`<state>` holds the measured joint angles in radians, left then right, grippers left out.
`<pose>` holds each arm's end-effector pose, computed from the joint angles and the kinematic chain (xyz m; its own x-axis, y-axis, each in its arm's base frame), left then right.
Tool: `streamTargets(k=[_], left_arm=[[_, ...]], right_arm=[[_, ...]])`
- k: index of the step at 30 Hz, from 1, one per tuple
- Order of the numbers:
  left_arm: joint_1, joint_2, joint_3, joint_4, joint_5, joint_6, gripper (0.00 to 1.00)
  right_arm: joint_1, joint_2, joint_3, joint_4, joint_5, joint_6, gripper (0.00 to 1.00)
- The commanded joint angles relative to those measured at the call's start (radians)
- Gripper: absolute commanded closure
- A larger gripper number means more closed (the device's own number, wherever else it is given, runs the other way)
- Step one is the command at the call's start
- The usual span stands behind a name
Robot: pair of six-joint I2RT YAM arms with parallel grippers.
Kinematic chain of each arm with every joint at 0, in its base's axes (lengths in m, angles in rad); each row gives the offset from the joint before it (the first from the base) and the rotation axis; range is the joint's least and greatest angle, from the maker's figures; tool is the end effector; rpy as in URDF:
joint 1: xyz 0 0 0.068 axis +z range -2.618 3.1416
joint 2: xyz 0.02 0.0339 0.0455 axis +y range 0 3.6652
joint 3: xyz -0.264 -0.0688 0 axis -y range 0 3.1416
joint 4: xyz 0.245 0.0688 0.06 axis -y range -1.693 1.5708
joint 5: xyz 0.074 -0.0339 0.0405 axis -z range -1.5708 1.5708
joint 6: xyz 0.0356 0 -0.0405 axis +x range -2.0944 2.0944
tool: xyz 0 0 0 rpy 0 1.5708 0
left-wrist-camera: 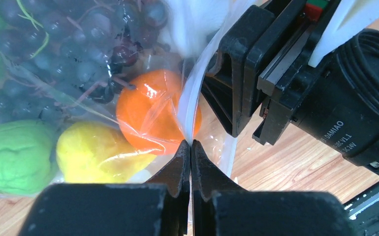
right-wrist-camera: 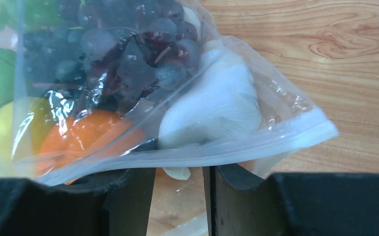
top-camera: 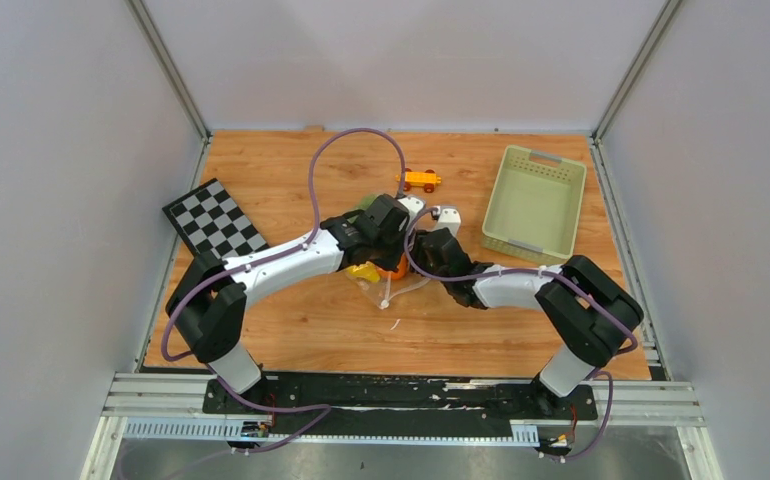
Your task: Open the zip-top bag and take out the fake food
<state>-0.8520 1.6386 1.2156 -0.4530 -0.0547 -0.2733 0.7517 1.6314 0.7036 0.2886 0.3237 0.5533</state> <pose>0.2359 -0.2667 0.2469 -0.6837 0.3721 -0.6278 0.5649 0.8145 -0.1324 0.2396 0.2085 0.1526 -0.6130 0.1090 -0.7825 -0.1631 0.9516 0.2603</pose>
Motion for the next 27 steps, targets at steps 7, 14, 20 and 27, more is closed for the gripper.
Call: streamTargets(k=[7, 14, 20, 27], left_arm=[[0.034, 0.008, -0.020, 0.063, 0.049, -0.026, 1.00], [0.041, 0.009, -0.015, 0.060, 0.041, -0.018, 1.00], [0.043, 0.003, -0.013, 0.054, 0.009, -0.005, 1.00], [0.043, -0.001, -0.012, 0.045, -0.022, 0.004, 1.00]], right_arm=[[0.014, 0.064, -0.026, 0.137, -0.042, -0.099, 0.53], [0.016, 0.045, -0.024, 0.082, 0.024, -0.090, 0.68], [0.015, -0.035, -0.007, 0.003, -0.008, -0.088, 0.92], [0.016, -0.158, 0.017, -0.151, -0.086, -0.076, 1.00]])
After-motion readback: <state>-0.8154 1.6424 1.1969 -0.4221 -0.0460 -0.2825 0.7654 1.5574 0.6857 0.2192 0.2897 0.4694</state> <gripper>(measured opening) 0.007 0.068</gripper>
